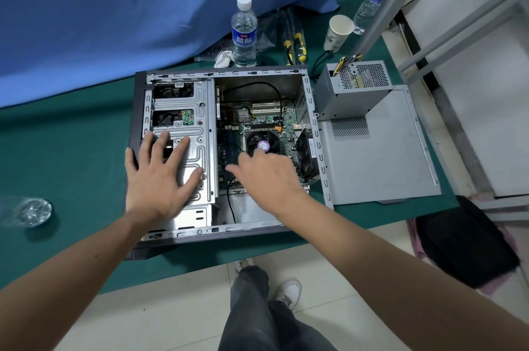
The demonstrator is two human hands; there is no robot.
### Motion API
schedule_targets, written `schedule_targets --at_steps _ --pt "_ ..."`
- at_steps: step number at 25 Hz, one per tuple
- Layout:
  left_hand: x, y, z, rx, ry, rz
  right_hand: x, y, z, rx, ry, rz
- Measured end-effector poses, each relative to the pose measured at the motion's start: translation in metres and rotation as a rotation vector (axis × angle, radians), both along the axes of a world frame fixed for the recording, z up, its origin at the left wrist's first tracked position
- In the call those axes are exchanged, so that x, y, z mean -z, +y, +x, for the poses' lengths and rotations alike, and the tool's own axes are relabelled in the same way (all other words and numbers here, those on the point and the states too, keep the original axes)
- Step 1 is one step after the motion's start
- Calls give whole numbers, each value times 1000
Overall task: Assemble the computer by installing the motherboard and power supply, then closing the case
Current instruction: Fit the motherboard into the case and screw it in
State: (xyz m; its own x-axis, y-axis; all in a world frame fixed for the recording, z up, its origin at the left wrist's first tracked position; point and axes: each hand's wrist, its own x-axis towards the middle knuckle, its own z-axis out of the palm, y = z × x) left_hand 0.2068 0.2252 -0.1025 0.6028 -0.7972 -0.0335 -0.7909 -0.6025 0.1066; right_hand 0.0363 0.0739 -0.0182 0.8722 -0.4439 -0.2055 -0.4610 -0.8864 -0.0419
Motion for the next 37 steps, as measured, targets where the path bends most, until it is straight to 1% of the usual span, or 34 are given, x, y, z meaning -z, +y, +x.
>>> schedule_targets --at_steps 2,3,4,6,8,11,12,13,15,16,17,18,20,21,23,24,25,26,28,29,31,33,35,36,37 --pt "0 0 0 2 -3 2 0 -7 0 79 -9 160" --pt "0 0 0 3 -5 1 -1 -10 -1 88 -21 255" --pt "1 0 1 5 -5 -2 -1 -12 -1 59 -32 308" --pt "2 0 1 10 -2 -9 -4 -15 -2 -24 -9 275" --pt "2 0 1 10 -6 -4 -3 -14 -1 -56 -5 184" --pt "2 0 1 8 -5 -5 2 -16 3 33 -1 41" --pt "2 1 1 7 -5 -5 3 -19 4 57 22 39" --pt "2 1 1 6 -6 -4 4 -23 4 83 31 110" --pt "2 1 1 9 -10 -3 0 -31 2 99 34 345" --pt "2 0 1 8 -10 -3 -4 -35 1 58 40 426" --pt "2 0 1 8 -9 -3 -7 -39 2 1 56 443" --pt "1 0 1 8 -7 -2 -8 -39 2 -55 83 412" --pt "1 0 0 9 -6 -1 -6 -32 5 -120 102 272" --pt "1 1 0 9 -5 0 -3 -26 6 -110 99 191" --pt "1 1 0 5 -2 3 1 -19 9 -8 87 71" --pt "1 1 0 4 -2 5 2 -19 10 37 85 65" --pt "0 1 0 4 -3 8 3 -21 11 78 70 123" --pt "0 0 0 6 -4 10 1 -24 11 100 58 225" --pt "0 0 1 8 -3 10 -4 -29 9 40 60 378" --pt "0 0 1 9 -3 9 -6 -30 8 -20 61 379" --pt "0 1 0 10 -4 8 -8 -28 6 -71 57 307" --pt "0 1 1 8 -6 13 -7 -22 10 -74 40 172" --pt "1 1 1 8 -12 9 -3 -22 12 4 27 62" --pt "1 1 1 8 -13 5 -2 -22 12 47 48 41" --pt "2 1 1 10 -11 2 1 -24 11 82 63 71"
